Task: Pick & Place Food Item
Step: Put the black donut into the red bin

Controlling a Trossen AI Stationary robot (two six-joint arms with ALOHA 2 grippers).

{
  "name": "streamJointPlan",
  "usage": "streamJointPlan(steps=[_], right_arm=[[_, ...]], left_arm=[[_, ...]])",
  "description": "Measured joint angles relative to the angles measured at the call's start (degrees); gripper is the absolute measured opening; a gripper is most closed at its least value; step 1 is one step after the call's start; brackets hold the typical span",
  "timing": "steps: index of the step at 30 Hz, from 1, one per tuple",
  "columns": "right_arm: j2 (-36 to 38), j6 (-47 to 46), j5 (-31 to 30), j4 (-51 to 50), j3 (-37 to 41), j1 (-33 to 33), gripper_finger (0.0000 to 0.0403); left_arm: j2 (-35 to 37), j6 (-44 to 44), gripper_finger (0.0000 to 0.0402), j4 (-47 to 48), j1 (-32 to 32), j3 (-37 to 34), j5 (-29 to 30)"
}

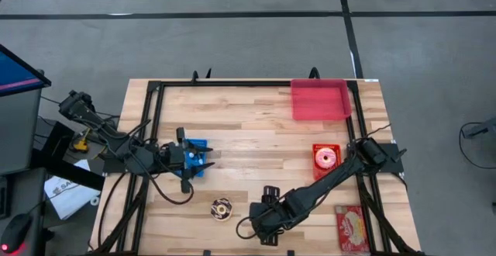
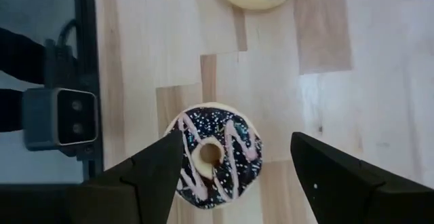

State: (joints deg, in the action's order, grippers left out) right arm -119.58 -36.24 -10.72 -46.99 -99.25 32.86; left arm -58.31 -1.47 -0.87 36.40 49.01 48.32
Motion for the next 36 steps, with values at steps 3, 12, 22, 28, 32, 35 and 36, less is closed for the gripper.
streamJointPlan(steps=[3,12,22,28,32,35,36], right_arm=[[0.0,0.3,0.1,-3.4,-3.1,0.0,0.0265],[-0.7,0.4,-1.5,-4.3,-4.1,0.0,0.0265],[0.9,-4.3,2.9,-8.9,-7.5,-2.7,0.0265],[1.3,-4.2,2.7,-18.4,-18.7,-2.5,0.0265],[0.9,-3.8,0.1,-20.0,-16.8,-2.1,0.0265],[0.1,-4.2,0.3,-19.3,-12.6,-1.6,0.0265],[0.1,-4.3,0.3,-18.0,-11.0,-1.3,0.0265]], left_arm=[[0.5,1.2,0.0182,-0.4,0.0,0.0,0.0],[1.3,1.3,0.0182,-0.6,0.0,0.0,0.2],[1.3,1.5,0.0182,-0.7,0.0,0.0,0.1],[1.3,1.6,0.0182,-0.7,0.0,0.0,0.0],[1.3,1.7,0.0182,-0.6,0.0,0.0,0.0],[1.3,1.7,0.0182,-0.6,0.0,0.0,0.0],[1.3,1.7,0.0182,-0.6,0.0,0.0,0.0]])
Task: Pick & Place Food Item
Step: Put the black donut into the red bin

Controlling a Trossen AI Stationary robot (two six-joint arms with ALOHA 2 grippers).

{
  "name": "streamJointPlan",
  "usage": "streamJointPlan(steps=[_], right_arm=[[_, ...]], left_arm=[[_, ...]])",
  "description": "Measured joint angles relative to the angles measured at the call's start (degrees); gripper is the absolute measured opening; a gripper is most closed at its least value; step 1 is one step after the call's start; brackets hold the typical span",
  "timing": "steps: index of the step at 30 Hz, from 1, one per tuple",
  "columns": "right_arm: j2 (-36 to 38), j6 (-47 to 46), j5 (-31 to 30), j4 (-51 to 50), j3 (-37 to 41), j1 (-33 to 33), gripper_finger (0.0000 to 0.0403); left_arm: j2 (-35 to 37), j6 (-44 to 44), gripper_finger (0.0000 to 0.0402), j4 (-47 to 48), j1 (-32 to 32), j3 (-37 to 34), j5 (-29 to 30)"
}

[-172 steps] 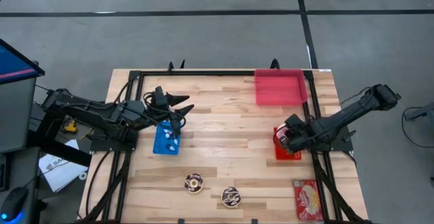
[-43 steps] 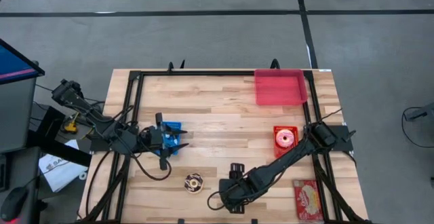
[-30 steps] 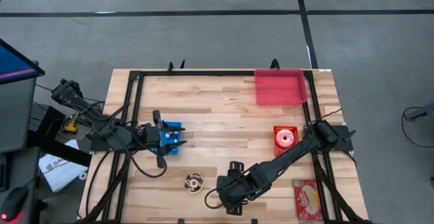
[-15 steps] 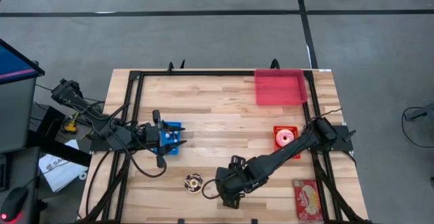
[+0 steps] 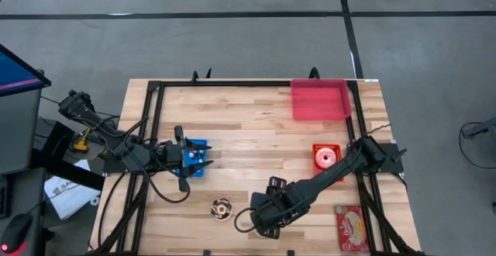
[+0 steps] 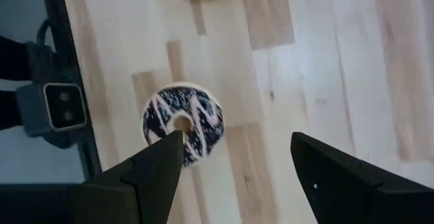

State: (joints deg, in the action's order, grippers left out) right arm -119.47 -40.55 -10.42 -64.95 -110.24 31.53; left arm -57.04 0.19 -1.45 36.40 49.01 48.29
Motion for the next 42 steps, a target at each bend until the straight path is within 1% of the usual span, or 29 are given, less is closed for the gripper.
streamJointPlan(steps=[2,4,6,9,17,26,31,38,42], right_arm=[[0.1,-1.0,0.0,3.5,2.7,0.2,0.0265],[0.1,-1.3,0.0,3.9,4.9,0.3,0.0265],[0.1,-1.7,-0.1,7.7,7.4,0.6,0.0265],[0.1,-3.5,0.0,10.3,10.6,0.8,0.0265],[0.2,-7.5,1.0,17.6,16.1,2.3,0.0265],[0.2,-9.0,1.3,21.2,19.5,3.5,0.0265],[0.1,-8.7,0.1,21.4,19.5,2.8,0.0265],[0.1,-7.1,-0.2,22.2,19.5,1.7,0.0265],[-1.3,-7.0,0.1,24.0,19.6,1.9,0.0265]], left_arm=[[0.0,0.0,0.0182,0.1,0.0,0.0,0.0],[0.0,0.0,0.0182,0.1,0.0,0.0,0.0],[0.0,0.0,0.0182,0.1,0.0,0.0,0.0],[0.0,0.0,0.0182,0.1,0.0,0.0,0.0],[0.0,0.0,0.0182,0.1,0.0,0.0,0.1],[0.0,0.0,0.0182,0.1,0.0,0.0,0.2],[0.0,0.0,0.0182,0.1,0.0,0.0,0.2],[0.0,0.0,0.0182,0.1,0.0,0.0,0.2],[0.0,0.0,0.0182,0.2,0.0,0.0,0.1]])
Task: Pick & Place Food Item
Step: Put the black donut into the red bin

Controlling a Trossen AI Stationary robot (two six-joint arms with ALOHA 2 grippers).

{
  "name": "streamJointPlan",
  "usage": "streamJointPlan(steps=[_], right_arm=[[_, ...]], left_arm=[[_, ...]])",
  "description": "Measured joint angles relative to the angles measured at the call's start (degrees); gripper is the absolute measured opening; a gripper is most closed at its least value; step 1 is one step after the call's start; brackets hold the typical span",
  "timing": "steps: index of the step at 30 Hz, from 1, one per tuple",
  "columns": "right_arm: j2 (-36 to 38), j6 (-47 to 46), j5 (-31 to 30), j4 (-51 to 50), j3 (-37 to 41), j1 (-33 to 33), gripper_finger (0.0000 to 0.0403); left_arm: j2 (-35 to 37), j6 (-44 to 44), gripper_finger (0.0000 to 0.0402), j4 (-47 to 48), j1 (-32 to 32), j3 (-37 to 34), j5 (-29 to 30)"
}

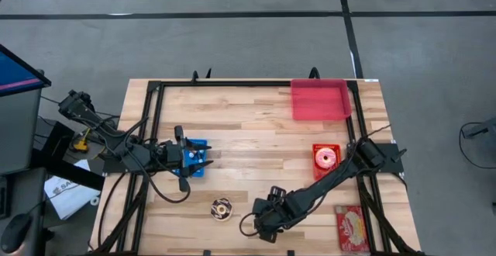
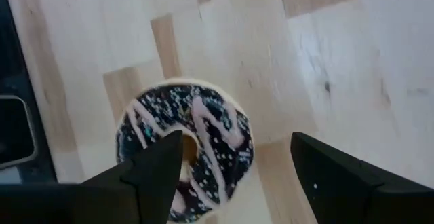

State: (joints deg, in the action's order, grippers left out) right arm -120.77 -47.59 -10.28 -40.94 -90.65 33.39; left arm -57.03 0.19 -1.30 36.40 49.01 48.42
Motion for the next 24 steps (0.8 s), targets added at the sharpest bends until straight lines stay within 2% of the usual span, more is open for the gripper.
streamJointPlan(steps=[24], right_arm=[[-4.1,-0.4,3.1,0.8,-0.1,0.0,0.0263]], left_arm=[[0.0,-0.4,0.0182,0.4,0.0,0.0,-0.1]])
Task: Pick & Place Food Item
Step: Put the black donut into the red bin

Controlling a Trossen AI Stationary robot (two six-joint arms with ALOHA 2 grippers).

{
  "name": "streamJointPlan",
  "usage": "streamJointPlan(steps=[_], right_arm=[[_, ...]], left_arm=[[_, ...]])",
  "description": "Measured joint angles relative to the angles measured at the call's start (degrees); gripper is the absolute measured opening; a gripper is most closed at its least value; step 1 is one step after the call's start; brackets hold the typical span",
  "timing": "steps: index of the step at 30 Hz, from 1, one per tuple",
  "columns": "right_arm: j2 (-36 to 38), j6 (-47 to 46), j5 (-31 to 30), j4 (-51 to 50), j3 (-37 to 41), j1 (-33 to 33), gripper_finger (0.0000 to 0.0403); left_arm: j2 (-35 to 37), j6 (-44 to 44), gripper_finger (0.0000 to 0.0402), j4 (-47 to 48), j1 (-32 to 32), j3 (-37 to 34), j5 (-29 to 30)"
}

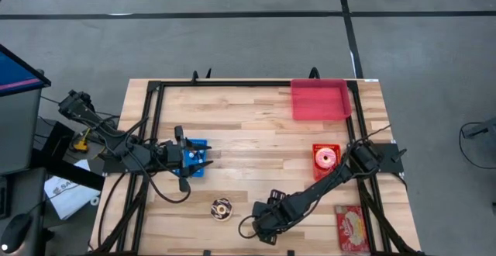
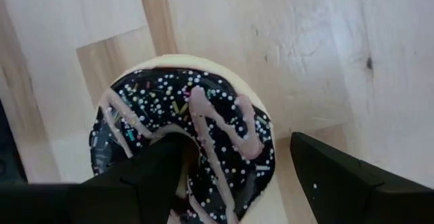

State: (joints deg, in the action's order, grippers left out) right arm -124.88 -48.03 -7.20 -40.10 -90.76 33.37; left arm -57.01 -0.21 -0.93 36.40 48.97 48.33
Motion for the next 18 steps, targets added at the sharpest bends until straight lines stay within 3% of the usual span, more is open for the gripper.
streamJointPlan(steps=[5,18], right_arm=[[0.0,0.0,0.3,0.0,0.0,-0.5,0.0233],[0.0,0.0,1.3,-1.6,-2.6,-2.6,0.0090]], left_arm=[[0.0,0.0,0.0182,0.0,-0.1,0.0,0.2],[0.0,0.0,0.0182,0.0,-0.1,0.0,0.1]])
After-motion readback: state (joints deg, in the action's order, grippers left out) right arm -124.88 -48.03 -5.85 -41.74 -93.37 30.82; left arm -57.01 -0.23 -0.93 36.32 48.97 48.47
